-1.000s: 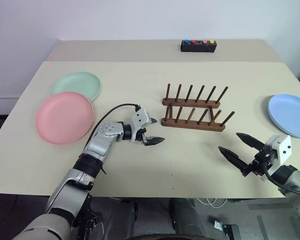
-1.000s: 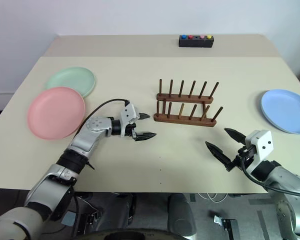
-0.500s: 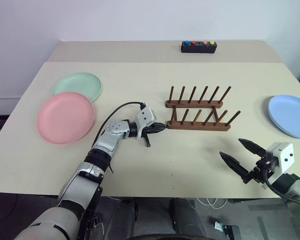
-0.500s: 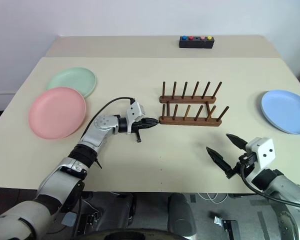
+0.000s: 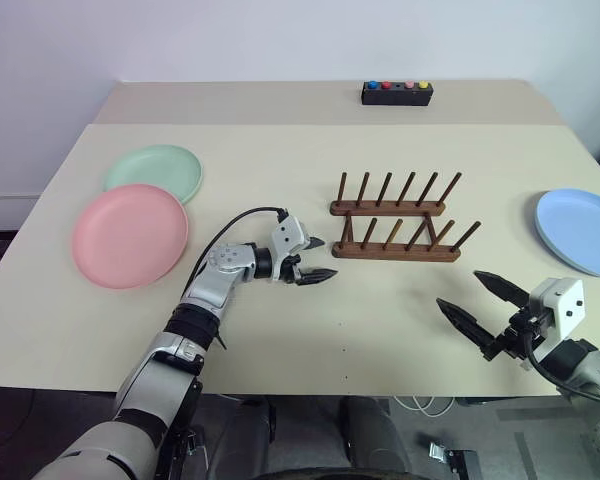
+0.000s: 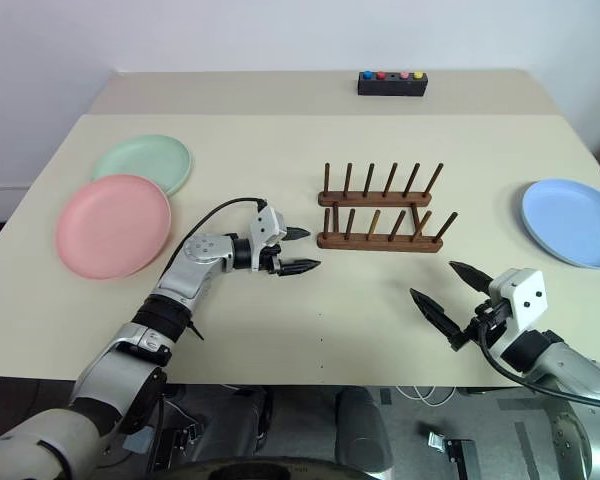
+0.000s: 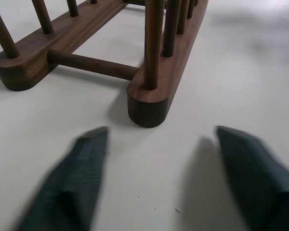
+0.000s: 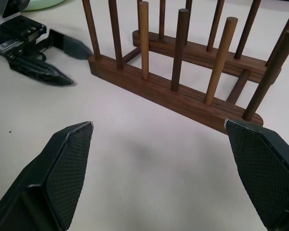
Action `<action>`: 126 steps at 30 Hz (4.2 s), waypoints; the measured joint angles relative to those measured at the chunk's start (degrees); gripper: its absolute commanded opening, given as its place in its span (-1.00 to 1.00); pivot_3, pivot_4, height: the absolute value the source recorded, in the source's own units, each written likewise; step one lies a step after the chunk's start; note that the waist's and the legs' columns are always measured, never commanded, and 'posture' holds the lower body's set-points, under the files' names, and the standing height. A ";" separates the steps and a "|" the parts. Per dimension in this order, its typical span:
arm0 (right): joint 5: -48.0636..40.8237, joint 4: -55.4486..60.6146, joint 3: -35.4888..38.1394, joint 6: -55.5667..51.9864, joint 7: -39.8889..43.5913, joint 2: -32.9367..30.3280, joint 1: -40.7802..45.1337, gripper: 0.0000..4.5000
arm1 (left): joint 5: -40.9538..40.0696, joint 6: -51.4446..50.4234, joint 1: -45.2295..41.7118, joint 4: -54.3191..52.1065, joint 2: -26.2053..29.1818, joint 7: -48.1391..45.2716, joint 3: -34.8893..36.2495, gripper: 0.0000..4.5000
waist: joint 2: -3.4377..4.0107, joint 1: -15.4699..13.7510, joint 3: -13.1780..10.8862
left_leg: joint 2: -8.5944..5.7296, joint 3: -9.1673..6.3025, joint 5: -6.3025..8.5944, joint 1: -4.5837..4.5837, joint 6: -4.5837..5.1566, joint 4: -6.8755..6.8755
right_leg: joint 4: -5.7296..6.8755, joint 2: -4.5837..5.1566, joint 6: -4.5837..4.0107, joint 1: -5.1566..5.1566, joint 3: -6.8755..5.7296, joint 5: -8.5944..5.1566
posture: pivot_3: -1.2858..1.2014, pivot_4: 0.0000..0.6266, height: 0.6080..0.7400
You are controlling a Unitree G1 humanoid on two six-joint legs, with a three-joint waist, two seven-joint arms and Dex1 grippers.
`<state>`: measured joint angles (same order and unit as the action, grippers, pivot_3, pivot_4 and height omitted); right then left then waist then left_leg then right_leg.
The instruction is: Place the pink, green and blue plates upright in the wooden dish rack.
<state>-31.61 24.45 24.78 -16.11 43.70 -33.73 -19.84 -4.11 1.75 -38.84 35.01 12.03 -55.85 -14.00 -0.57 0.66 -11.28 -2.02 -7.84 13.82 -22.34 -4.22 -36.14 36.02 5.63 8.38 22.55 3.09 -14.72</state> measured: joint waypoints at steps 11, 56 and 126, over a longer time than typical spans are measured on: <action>1.14 -0.03 -0.62 0.36 -0.17 0.21 0.07 1.00 | 2.60 3.13 -4.43 7.41 -6.19 1.78 -0.51 0.36 | -0.01 -0.49 0.00 | -0.02 0.00 0.00 -0.02 0.00 -0.02 | -0.03 0.00 0.03 -0.03 -0.01 -0.01 | 0.03 -0.52 1.00; 2.65 1.23 0.30 0.57 2.88 -2.88 -11.23 1.00 | -1.06 -0.77 4.85 -13.13 3.69 -13.84 -6.90 -0.19 | 0.02 -0.04 0.00 | 0.00 -0.02 0.01 -0.06 0.01 0.01 | -0.03 0.00 -0.11 0.03 -0.01 -0.09 | 0.03 -0.52 1.00; 21.73 -18.05 -12.92 7.75 -3.48 -4.97 13.47 -1.00 | 0.24 -7.36 11.40 -22.02 4.74 5.79 -5.62 -0.99 | 0.00 0.15 0.03 | 0.00 0.00 0.01 0.03 0.01 -0.03 | 0.02 0.01 -0.03 -0.02 0.00 0.01 | 0.03 -0.52 1.00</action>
<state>-9.88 6.41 11.86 -8.35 40.22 -38.70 -6.37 -3.87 -5.61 -27.44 12.98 16.77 -50.06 -19.62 -0.57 0.81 -11.25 -2.02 -7.85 13.82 -22.31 -4.20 -36.17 36.04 5.64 8.36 22.53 3.09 -14.71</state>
